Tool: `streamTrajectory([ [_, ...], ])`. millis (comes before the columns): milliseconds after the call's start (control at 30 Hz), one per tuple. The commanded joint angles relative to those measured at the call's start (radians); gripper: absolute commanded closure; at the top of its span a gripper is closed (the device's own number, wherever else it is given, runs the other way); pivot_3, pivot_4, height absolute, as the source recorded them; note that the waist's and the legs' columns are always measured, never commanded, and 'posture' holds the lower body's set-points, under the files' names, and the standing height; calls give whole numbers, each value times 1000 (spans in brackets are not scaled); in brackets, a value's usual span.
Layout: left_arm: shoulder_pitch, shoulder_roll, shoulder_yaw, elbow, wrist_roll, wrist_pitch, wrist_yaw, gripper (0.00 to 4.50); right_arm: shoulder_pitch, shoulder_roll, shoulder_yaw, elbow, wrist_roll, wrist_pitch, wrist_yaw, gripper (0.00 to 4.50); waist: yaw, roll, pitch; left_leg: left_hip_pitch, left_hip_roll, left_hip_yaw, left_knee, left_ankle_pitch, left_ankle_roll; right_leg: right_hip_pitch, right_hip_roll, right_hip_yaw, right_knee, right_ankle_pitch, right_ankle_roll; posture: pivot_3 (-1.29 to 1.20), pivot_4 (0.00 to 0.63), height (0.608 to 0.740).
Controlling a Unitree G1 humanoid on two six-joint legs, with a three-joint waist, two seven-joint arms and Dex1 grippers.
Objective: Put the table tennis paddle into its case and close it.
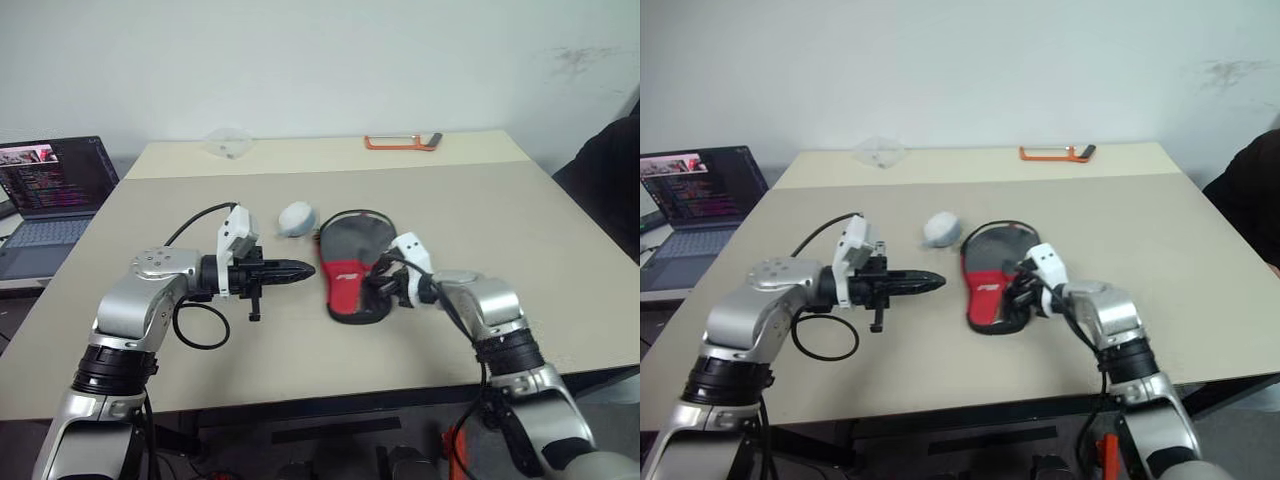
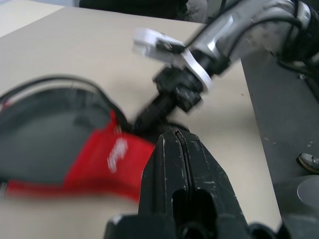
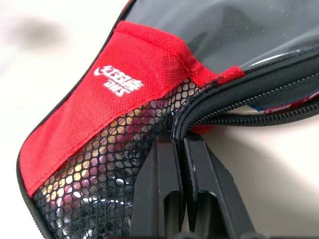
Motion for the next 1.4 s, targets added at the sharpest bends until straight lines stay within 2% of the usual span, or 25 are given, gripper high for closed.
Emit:
streamTrajectory([
  [33,21,7,1,-83,-34,-1,-25,4500,64,-4,-3,-162,48,85,-21,4470,5,0,0,0,0,0,0,0,0,0,0,0,0,0,0,0,150,740],
  [367,161,77,-4,-196,-70,3,-117,4500,338,8,-60,-574,130,364,-149,4470,34,0,0,-1,2,-1,-2,-3,-3,-2,-2,-3,-2,-3,-4,0,150,740],
  [533,200,98,-31,-223,-70,-20,-165,4500,443,120,-153,-707,141,496,-244,4470,43,0,0,0,2,-1,-2,-3,-3,0,-1,-3,-2,-3,-5,0,150,740],
  [667,184,96,-39,-207,-70,-17,-172,4500,494,163,-164,-781,149,550,-280,4470,47,0,0,0,2,-2,-2,-3,-2,1,0,-4,-3,-3,-5,0,150,740],
  [833,161,101,-52,-181,-63,-21,-196,4500,531,174,-171,-823,160,574,-302,4470,48,1,0,1,2,-2,-2,-3,-2,1,1,-4,-3,-4,-5,0,150,740],
  [933,150,104,-61,-165,-56,-28,-209,4500,541,142,-178,-834,160,572,-302,4470,47,1,0,1,2,-2,-2,-3,-2,1,1,-4,-3,-4,-5,0,150,740],
  [1133,147,98,-69,-158,-48,-42,-205,4500,513,86,-189,-810,175,556,-291,4470,47,1,0,1,2,-2,-2,-3,-2,2,1,-4,-4,-4,-5,0,150,740],
  [1400,113,80,-63,-105,-28,-58,-175,4500,465,100,-182,-749,181,536,-318,4470,47,1,0,2,2,-2,-2,-3,-2,4,1,-4,-3,-4,-5,0,150,740],
])
